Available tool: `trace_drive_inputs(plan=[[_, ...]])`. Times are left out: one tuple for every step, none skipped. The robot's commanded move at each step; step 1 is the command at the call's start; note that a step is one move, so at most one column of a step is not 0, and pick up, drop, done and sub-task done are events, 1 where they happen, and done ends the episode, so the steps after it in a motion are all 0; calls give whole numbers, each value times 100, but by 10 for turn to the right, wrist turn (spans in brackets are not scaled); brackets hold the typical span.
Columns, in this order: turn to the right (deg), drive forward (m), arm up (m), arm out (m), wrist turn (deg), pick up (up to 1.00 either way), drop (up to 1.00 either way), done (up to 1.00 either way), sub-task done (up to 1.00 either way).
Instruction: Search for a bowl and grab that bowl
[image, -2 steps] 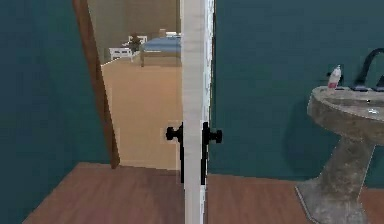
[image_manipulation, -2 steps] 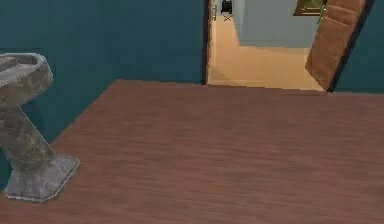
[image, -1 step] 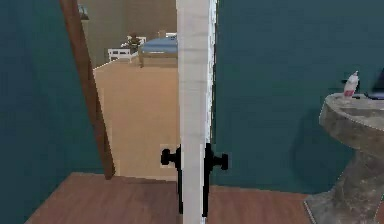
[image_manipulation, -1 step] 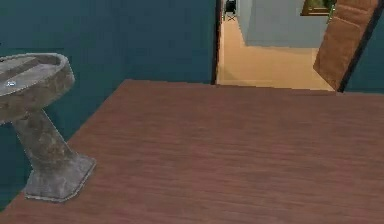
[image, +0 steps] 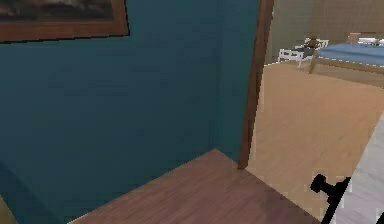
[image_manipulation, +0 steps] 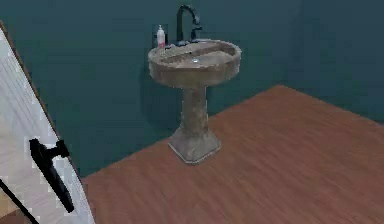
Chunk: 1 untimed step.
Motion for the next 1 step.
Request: trace_drive_inputs(plan=[[0, 55, 0, 0, 0, 0, 0, 0, 0]])
